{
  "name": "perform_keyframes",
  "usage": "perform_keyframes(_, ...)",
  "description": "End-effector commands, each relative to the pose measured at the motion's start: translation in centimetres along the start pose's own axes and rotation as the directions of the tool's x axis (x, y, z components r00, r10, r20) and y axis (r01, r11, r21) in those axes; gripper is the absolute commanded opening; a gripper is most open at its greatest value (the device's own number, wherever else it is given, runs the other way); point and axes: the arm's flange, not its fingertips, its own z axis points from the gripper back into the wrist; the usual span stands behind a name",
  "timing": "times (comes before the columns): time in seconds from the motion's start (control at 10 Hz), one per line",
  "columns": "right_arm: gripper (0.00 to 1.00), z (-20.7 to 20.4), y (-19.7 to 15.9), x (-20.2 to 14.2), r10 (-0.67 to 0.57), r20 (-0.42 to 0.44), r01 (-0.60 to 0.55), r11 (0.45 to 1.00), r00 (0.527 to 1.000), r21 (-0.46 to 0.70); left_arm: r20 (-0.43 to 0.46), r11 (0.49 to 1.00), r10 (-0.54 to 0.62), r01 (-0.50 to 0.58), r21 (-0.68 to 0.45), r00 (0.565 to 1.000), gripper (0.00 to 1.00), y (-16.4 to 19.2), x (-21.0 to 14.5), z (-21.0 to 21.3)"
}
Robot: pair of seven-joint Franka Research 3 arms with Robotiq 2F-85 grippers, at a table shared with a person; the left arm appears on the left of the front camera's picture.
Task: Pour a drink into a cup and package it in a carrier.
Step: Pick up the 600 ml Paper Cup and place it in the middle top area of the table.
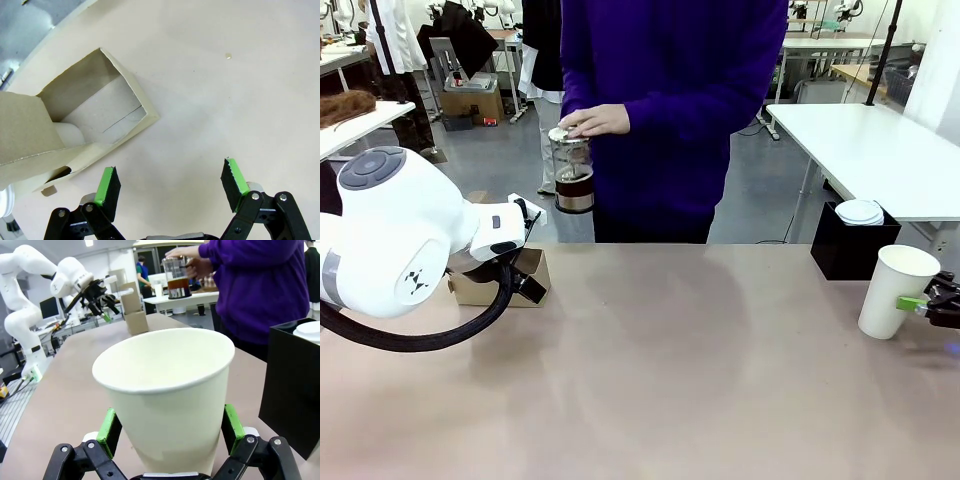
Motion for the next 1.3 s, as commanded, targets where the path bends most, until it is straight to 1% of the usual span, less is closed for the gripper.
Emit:
perform_keyframes(0.0,1.00,-1.7,0.0,-0.5,0.027,0.004,-0.027,0.999,1.000,-0.021,0.001,1.000,-0.001,0.001,-0.001,1.000,1.00,0.0,0.0,0.0)
perform_keyframes(0.3,1.00,-2.9,-0.2,-0.8,0.022,0.008,-0.022,1.000,1.000,0.003,0.001,1.000,-0.001,0.001,-0.001,1.000,1.00,0.0,0.0,0.0)
perform_keyframes(0.4,0.80,-2.5,-0.4,-0.7,0.000,0.033,0.000,1.000,0.999,-0.014,0.001,1.000,-0.001,0.001,-0.001,1.000,1.00,0.0,0.0,0.0)
perform_keyframes(0.5,0.80,-2.2,-0.2,-0.5,-0.007,0.001,0.007,1.000,1.000,0.024,0.001,1.000,-0.001,0.001,-0.001,1.000,1.00,0.0,0.0,0.0)
perform_keyframes(0.9,0.80,-2.2,-0.3,-0.7,-0.012,0.003,0.012,1.000,1.000,0.021,0.001,1.000,-0.001,0.001,-0.001,1.000,1.00,0.0,0.0,0.0)
perform_keyframes(1.0,0.80,-2.9,0.9,0.7,-0.027,0.031,0.028,0.999,0.999,-0.028,0.001,1.000,-0.001,0.001,-0.001,1.000,1.00,0.0,0.0,0.0)
perform_keyframes(1.2,0.80,-5.8,2.8,4.5,-0.067,0.081,0.074,0.994,0.994,-0.085,0.001,1.000,-0.001,0.001,-0.001,1.000,1.00,0.0,0.0,0.0)
